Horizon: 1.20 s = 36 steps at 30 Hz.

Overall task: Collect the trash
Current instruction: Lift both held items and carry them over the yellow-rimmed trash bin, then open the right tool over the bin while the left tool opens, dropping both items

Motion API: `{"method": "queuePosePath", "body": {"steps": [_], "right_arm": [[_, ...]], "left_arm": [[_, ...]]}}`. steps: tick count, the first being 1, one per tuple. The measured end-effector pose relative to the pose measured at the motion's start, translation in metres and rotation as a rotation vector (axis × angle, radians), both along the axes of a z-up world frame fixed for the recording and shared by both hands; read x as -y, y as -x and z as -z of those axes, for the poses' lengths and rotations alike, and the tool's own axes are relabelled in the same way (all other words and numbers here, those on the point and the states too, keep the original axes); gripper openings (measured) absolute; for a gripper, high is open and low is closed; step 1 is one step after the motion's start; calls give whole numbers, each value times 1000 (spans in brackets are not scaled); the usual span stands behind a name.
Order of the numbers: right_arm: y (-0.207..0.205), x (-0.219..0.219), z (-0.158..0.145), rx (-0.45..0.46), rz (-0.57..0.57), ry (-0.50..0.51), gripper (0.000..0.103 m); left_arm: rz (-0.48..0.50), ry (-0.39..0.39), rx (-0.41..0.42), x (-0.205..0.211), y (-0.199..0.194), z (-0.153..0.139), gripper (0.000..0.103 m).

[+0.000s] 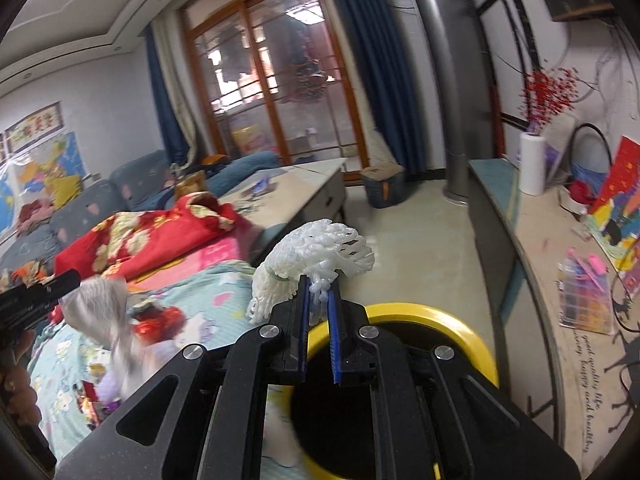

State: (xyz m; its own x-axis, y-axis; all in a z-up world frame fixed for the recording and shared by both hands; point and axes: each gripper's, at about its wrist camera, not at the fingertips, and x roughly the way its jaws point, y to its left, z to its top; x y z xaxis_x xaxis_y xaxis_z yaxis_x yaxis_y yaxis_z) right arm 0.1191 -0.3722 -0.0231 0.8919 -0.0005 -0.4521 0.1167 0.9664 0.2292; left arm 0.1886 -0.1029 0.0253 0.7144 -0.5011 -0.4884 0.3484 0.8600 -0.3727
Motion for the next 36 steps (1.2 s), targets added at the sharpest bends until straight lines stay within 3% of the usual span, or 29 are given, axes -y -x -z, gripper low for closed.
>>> {"method": "queuePosePath", "body": {"steps": [11,15,22,24,25,27,30,32,33,36], "right_arm": [[11,33,26,-78,70,-34,9],[8,38,30,-110,76,-42,9],[-3,41,56,-250,76,-23,12],[-4,39,61,-267,76,-18,19],[-5,38,64,-276,73,-24,24],[-6,38,69,-295,77,-33,44],[-6,39,71,-306,88,-39,51],[-5,42,71,-307,102,-49,55],[-5,44,70,-304,108,-53,56],[-1,48,65,-282,129,-63,61]], "left_arm": [[127,-100,-50,81,-6,40,0],[161,-134,-78,92,-5,53,0],[223,-142,-147,108,0,77,0],[246,-145,-161,112,2,82,2],[256,-145,-168,114,3,84,6],[279,-143,-183,118,5,87,15],[303,-153,-187,123,9,91,31],[307,-151,-196,124,12,91,50],[308,-149,-198,124,12,92,52],[299,-147,-192,122,15,90,74]]}}
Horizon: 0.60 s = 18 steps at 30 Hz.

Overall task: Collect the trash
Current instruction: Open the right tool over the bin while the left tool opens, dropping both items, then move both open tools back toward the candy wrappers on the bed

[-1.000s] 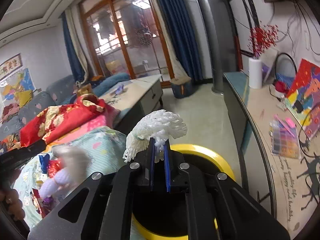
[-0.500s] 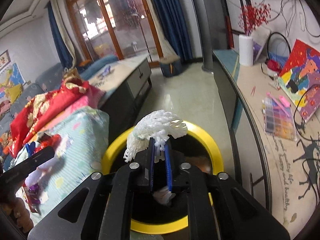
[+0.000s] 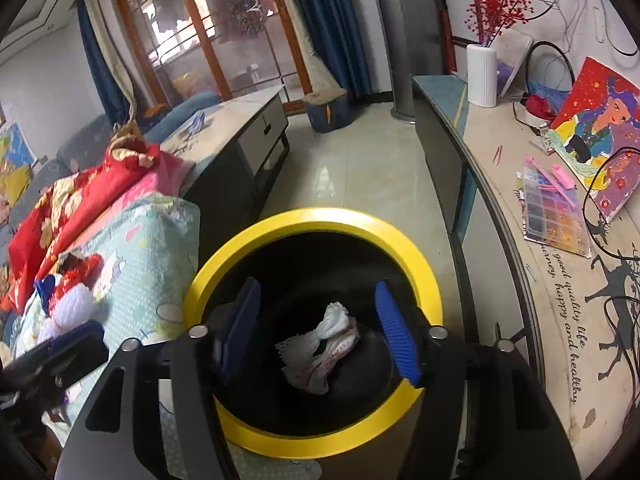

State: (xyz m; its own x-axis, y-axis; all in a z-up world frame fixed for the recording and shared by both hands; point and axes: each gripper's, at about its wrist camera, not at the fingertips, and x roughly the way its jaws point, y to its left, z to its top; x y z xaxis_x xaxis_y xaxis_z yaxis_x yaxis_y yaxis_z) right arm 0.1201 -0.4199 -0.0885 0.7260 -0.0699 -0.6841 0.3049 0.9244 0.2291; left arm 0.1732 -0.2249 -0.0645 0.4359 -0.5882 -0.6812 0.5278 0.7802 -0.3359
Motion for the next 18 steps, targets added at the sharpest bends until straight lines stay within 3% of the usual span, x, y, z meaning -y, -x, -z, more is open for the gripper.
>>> {"method": "queuePosePath", "body": {"steps": [3,5,8,18], "right_arm": [[3,1,-6,28,5,-3,64],[3,0,-10,41,2,-3,65],[6,-3,-14,60,-3,-5,75],[9,-26,-30,114,-63,4,76]], "left_arm": [[-18,4,18,-5,4,-3,91],[-35,4,26,-9,7,-5,92],[-57,-1,44,-15,12,-8,92],[-172,-2,159,-55,28,-28,92]]}}
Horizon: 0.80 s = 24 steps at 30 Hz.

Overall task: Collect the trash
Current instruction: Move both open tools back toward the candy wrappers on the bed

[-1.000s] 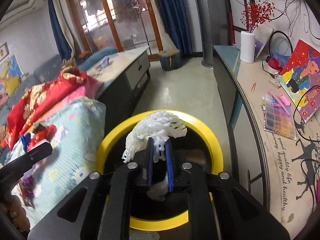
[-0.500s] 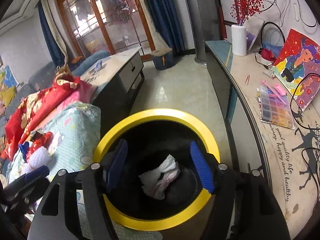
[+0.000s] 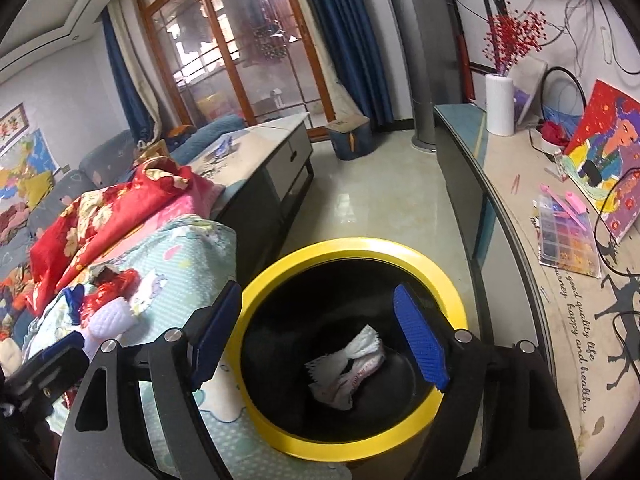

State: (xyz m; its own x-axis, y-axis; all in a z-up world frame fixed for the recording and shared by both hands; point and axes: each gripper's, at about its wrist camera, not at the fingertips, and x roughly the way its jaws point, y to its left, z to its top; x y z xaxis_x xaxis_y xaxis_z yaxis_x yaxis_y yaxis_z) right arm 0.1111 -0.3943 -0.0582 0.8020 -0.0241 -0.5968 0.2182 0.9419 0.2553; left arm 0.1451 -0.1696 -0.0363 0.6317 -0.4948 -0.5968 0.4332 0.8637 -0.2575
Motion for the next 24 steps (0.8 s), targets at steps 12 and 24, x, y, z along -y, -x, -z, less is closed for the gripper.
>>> {"method": "queuePosePath", "body": {"steps": [12,24], "right_arm": [[4,-52,-16,50,-129,20,76],[16,-112,-32,133,-295,63,76]], "left_arm": [[-143,38,70,-56,9,-20,92],[-237,65,97,-101,13,-24,92]]}}
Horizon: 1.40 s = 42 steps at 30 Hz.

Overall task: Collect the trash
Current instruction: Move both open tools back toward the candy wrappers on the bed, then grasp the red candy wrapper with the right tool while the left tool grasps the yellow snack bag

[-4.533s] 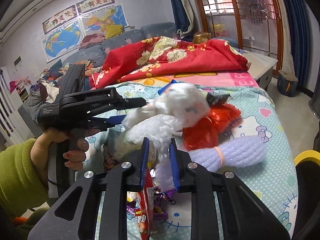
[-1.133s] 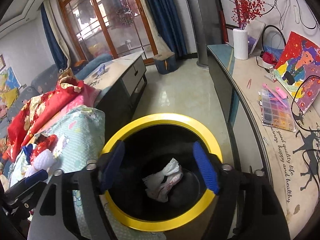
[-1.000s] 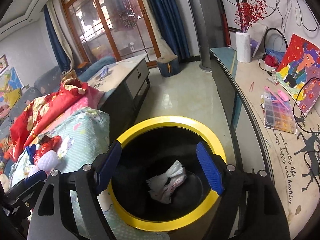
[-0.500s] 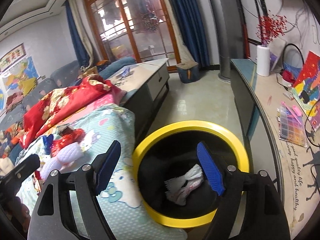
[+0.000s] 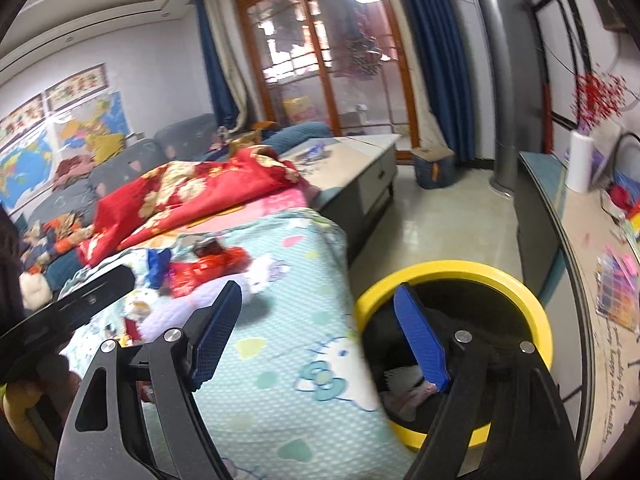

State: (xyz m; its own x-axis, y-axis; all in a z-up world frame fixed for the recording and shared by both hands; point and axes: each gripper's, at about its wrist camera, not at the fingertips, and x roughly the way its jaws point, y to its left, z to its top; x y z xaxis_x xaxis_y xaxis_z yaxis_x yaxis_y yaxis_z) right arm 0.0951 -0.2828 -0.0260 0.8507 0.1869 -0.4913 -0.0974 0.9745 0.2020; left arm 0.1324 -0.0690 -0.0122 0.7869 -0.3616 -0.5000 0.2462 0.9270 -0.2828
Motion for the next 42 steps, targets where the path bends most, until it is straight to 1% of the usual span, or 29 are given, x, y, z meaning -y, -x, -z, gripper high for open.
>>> {"method": "queuePosePath", "body": {"steps": [7,16,24,28,30,31,34,39,40,41,42], "right_arm": [[8,-39,-3,21,-118,34,76],[12,-93,0,4,-276,90,76],[16,-130,11,-55,-407,129,76],[15,-145,19,-96,-463,144,76],[13,-154,25,-126,-487,150,70],[12,-156,27,-133,-498,155,69],[7,-166,37,-179,-525,167,62],[0,-173,50,-229,-538,167,47],[-1,-174,53,-241,-541,162,45],[-2,-174,54,-249,-543,158,42],[-2,-174,56,-253,-545,156,37]], "left_arm": [[-53,22,3,-24,1,-1,92],[-132,63,-5,-60,1,0,92],[-212,90,-33,-100,0,4,92],[-252,101,-70,-119,-3,10,92],[-269,115,-95,-129,-5,15,92],[-278,122,-108,-134,-6,17,92],[-292,163,-155,-150,-9,28,91],[-273,195,-228,-158,-16,45,77],[-264,202,-240,-157,-17,48,72],[-253,207,-252,-156,-18,51,69],[-240,208,-266,-154,-19,54,68]]}}
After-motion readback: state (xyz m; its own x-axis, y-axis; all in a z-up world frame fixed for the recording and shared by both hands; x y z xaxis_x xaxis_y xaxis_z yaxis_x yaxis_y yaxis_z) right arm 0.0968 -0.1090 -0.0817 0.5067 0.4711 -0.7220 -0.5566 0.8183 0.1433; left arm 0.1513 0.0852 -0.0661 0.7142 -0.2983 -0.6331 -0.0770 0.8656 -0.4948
